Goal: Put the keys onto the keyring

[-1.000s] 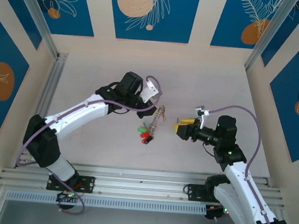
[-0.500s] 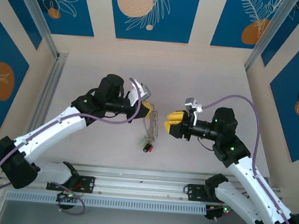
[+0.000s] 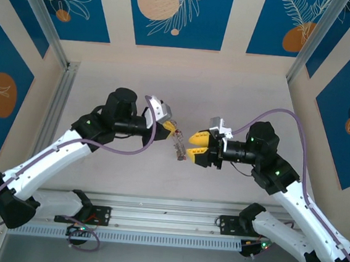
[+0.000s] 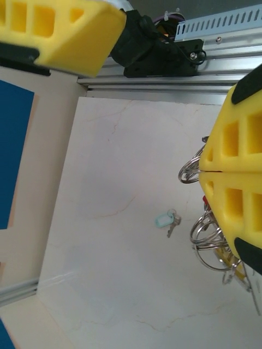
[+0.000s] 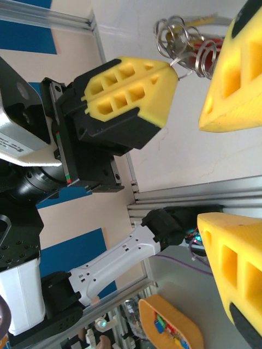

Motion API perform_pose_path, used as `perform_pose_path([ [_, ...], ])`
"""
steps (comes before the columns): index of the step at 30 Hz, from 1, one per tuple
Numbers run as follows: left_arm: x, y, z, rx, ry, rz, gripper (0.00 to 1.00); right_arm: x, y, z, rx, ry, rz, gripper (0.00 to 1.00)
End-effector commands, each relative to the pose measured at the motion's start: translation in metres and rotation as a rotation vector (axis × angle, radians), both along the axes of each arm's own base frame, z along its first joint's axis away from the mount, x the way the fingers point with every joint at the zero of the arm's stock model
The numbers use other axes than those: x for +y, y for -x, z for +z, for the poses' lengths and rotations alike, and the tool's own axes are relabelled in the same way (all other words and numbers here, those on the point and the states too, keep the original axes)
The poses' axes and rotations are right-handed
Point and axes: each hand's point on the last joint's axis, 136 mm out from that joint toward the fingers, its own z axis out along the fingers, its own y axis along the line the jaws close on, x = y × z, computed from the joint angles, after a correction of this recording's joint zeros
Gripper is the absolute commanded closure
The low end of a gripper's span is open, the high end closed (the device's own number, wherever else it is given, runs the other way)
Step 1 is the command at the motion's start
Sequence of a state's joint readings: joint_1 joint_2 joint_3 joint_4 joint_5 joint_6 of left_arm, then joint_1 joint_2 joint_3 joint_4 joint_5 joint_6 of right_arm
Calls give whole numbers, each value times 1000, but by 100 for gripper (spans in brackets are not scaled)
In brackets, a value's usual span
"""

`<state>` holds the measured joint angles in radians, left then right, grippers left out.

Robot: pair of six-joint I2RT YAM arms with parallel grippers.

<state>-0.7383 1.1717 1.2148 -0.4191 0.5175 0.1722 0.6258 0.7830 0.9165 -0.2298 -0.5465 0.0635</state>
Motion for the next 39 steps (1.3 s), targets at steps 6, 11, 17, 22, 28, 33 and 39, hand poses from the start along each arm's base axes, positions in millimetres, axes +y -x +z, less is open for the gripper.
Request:
perform_pose_path([
  [6, 5, 43, 61, -113, 115, -148, 100, 1, 9, 17, -91, 45, 47, 79],
  [11, 7, 59, 69, -103, 125, -204, 100, 7, 18, 18, -96, 70, 110, 82],
  [17, 7, 67, 71, -90, 115, -240, 100, 20, 33, 17, -113, 110, 205, 82],
  [22, 5, 73, 70, -84, 100, -266, 100, 27, 35, 18, -117, 118, 238, 87],
  [28, 3, 72, 66, -79, 75, -274, 100, 30, 32, 19, -118, 124, 236, 94],
  [33, 2, 72, 63, -80, 62, -277, 100, 32, 35, 20, -108, 110, 256, 95],
  [39, 1, 75, 63, -85, 61, -280, 100, 34, 25, 10, -90, 151, 213, 95],
])
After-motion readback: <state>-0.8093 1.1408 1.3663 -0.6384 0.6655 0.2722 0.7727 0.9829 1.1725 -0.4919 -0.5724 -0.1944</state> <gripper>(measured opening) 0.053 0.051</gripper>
